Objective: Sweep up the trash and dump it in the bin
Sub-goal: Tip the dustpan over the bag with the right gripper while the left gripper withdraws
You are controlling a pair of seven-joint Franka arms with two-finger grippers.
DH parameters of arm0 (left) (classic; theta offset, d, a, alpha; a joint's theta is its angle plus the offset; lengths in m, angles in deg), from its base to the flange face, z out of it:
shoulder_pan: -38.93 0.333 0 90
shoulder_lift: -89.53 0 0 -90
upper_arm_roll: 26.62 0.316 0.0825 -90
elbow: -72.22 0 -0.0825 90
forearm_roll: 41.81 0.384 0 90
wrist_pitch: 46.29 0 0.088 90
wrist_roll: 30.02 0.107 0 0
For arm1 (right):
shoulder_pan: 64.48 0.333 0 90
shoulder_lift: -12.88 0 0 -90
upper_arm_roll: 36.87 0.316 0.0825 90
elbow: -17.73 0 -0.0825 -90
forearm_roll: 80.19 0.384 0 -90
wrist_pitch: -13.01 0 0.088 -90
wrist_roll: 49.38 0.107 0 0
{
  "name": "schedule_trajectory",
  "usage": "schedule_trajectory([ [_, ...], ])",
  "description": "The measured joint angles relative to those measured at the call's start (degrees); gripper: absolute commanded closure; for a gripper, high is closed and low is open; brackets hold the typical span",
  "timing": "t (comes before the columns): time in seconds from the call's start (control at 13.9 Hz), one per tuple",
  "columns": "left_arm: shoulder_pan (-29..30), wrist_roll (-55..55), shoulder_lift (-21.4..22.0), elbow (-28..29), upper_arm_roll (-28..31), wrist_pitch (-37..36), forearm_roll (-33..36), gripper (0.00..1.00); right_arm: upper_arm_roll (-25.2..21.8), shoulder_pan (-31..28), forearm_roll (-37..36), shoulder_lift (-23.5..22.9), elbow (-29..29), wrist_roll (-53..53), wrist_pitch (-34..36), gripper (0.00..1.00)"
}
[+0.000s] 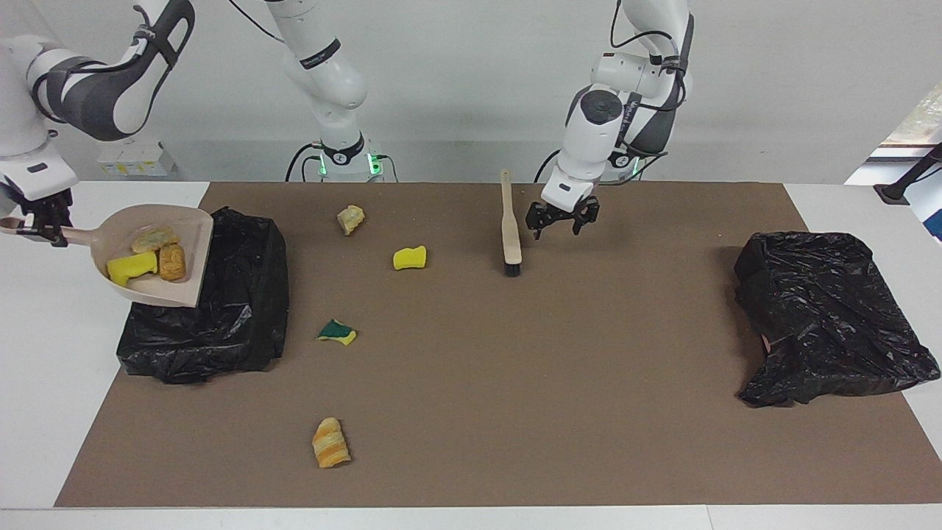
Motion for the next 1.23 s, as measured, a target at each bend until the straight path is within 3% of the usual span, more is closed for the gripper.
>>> schedule_trajectory([
  [0.22, 7.6, 9.49, -0.03, -4.44, 0.06, -2.86, 0.03, 0.0, 0.08, 1.64, -2.9, 2.05, -4.56, -0.26, -2.57, 1.0],
  [0.58, 17.51, 23.55, -1.97, -15.23, 0.14, -13.26, 0.07, 0.0, 0.21, 7.57, -15.29, 5.51, -7.68, -0.5, -3.38, 1.0],
  [1.01, 22.38, 30.69, -4.59, -28.98, 0.14, -28.35, 1.28, 0.0, 0.25, 10.21, -24.01, 8.77, -10.64, -0.5, -3.39, 1.0],
  [1.23, 22.56, 31.99, -4.61, -32.59, 0.17, -32.16, 3.98, 0.0, 0.25, 11.12, -27.19, 9.89, -10.94, -0.5, -3.19, 1.0],
])
